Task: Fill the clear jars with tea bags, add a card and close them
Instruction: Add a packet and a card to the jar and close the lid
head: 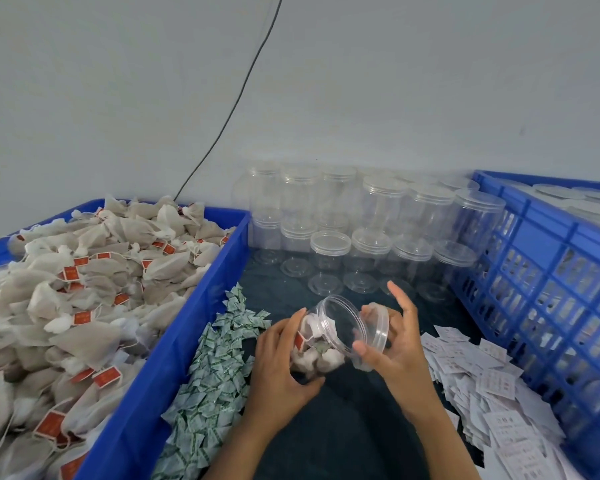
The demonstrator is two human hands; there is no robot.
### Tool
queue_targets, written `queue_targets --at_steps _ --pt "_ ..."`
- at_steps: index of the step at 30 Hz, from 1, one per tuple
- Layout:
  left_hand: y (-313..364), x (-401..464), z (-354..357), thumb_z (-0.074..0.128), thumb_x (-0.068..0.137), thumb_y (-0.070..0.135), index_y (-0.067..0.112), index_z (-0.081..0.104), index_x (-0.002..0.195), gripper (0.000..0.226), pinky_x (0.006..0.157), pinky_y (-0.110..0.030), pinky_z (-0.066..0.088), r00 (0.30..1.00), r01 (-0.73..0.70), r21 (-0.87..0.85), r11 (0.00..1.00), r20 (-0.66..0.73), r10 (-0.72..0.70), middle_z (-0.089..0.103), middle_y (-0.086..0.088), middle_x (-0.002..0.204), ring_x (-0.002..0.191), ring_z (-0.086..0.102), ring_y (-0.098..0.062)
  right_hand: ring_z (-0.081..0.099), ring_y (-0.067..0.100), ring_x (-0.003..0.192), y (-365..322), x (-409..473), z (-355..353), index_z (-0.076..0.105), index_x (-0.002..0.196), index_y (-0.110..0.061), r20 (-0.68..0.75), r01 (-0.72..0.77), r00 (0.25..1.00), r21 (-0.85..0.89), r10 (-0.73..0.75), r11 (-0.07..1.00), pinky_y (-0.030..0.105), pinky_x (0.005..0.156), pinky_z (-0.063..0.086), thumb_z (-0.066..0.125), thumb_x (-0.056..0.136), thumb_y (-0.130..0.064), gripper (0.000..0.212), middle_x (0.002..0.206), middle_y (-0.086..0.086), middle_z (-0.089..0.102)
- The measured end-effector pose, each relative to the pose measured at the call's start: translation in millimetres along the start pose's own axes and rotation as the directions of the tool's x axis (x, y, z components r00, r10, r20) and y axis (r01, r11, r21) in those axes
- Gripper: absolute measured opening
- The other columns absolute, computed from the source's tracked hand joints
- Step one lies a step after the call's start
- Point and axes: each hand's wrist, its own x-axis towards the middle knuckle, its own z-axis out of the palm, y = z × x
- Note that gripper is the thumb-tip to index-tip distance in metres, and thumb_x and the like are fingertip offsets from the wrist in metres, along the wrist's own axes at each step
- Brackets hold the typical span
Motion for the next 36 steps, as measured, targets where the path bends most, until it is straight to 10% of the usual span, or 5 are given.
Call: queue_targets --at_steps 9,13,20,29,36 --pt "2 1 -3 0.079 0.061 0.022 0.049 0.014 0.148 0.113 0.094 -0.009 0.027 0.979 -0.187 0.132 0.973 0.105 0.174 0.033 0.021 0.133 0.125 0.025 0.001 0.026 0.008 0.137 2 -6 22 0.029 0.145 -0.048 0.031 0.169 0.984 -0.502 -0.178 0.848 0.009 0.105 0.023 0.042 0.089 -0.065 0.061 0.141 -0.025 0.036" --pt "5 -2 -6 0.088 0.057 0.025 0.054 0.016 0.144 0.116 0.099 -0.007 0.035 0.998 -0.014 -0.206 0.979 0.061 0.027 0.033 0.031 0.137 0.130 0.036 0.002 0.033 0.007 0.135 0 -2 20 0.033 0.143 -0.051 -0.035 0.137 0.985 -0.421 -0.167 0.897 0.013 0.106 0.025 0.042 0.091 -0.058 0.054 0.136 -0.027 0.042" --pt "20 -1 -5 0.088 0.045 0.020 0.018 0.047 0.129 0.093 0.090 -0.034 0.055 0.940 0.334 -0.776 0.535 0.231 -0.252 0.065 -0.008 0.123 0.110 0.065 -0.020 0.054 0.008 0.119 -23 23 12 0.055 0.130 -0.046 -0.017 0.114 0.992 -0.253 -0.122 0.961 0.041 0.104 0.045 0.051 0.092 -0.041 0.038 0.122 -0.017 0.060" --pt "17 6 -15 0.057 0.076 0.051 0.008 0.052 0.136 0.074 0.101 -0.053 0.042 0.850 0.524 -0.825 0.211 0.491 -0.191 0.060 -0.024 0.128 0.116 0.057 -0.036 0.049 0.016 0.118 -37 26 27 0.054 0.130 -0.045 0.157 0.240 0.968 -0.366 -0.194 0.899 0.020 0.102 0.034 0.050 0.089 -0.050 0.042 0.120 -0.011 0.057" --pt "15 4 -8 0.061 0.077 0.059 0.005 0.070 0.112 0.065 0.051 -0.029 0.048 0.676 0.726 -0.679 -0.110 0.734 -0.065 0.064 -0.021 0.100 0.077 0.063 -0.028 0.052 0.019 0.119 -47 35 16 0.059 0.128 -0.042 0.326 0.248 0.938 -0.387 -0.119 0.888 0.046 0.103 0.041 0.050 0.091 -0.050 0.039 0.118 -0.009 0.057"
